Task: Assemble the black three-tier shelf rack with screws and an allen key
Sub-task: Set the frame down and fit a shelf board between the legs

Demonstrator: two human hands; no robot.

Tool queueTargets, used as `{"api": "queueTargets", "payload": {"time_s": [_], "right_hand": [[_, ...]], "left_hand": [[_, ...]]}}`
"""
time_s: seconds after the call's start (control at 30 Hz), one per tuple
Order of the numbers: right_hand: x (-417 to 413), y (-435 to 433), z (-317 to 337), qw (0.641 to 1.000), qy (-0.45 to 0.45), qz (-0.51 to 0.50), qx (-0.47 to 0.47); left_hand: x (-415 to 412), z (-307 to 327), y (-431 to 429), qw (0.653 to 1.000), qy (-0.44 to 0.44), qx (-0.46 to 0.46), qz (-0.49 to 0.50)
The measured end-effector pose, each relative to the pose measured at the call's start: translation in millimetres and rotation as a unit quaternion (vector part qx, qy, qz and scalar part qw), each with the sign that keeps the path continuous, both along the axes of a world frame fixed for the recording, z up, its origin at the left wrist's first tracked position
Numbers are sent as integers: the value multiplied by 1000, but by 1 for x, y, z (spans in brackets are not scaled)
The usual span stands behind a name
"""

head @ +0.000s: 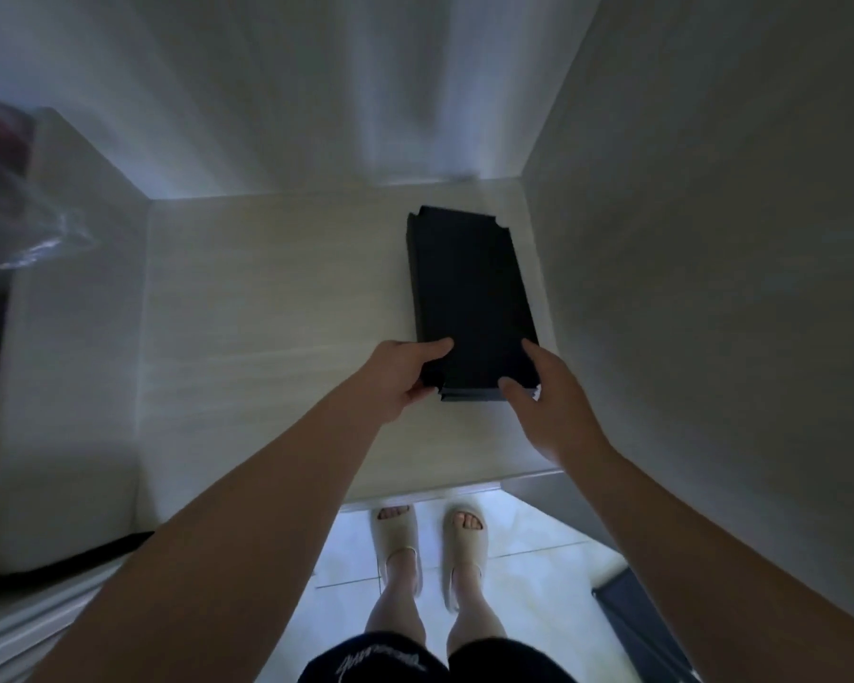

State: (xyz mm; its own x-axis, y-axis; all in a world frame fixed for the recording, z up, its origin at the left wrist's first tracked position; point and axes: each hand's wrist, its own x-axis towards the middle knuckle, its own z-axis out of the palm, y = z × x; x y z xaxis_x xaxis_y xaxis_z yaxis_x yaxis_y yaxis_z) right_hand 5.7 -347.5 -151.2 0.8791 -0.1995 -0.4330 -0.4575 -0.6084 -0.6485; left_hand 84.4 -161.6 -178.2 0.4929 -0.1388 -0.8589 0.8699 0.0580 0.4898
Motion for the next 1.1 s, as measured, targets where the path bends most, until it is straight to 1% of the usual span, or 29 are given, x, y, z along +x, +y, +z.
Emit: {"api": "queueTargets", "payload": {"time_s": [0.1, 0.17, 0.23, 0.33, 0.43, 0.57, 0.73, 0.87, 1.03, 1.1], "right_hand": [[-29, 6, 16, 998, -18, -56, 28], [-46, 8, 24, 992, 12, -100, 79], [-62, 11, 33, 978, 40, -133, 153], [-87, 12, 44, 962, 63, -149, 219], [-118, 9, 52, 954, 85, -143, 251], [-173, -7, 55, 956, 84, -109, 258], [-258, -40, 61, 952, 65, -30, 296], [-326, -61, 60, 945, 74, -25, 319], [-406, -67, 54, 938, 101, -29, 330], [-432, -64, 52, 937, 104, -31, 332]], "left_hand": [[-38, 15, 28, 999, 23, -23, 5], [-64, 23, 44, 999, 28, -35, 9], [-91, 31, 57, 998, 25, -48, 9], [-134, 42, 70, 998, 16, -63, 3], [-180, 54, 72, 997, -1, -81, -7], [-245, 65, 59, 996, -23, -81, 13], [-347, 76, 29, 995, -38, -72, 52], [-429, 76, 6, 995, -40, -58, 75], [-515, 78, 1, 998, -17, -18, 55], [-539, 79, 5, 999, -23, 5, 31]]}}
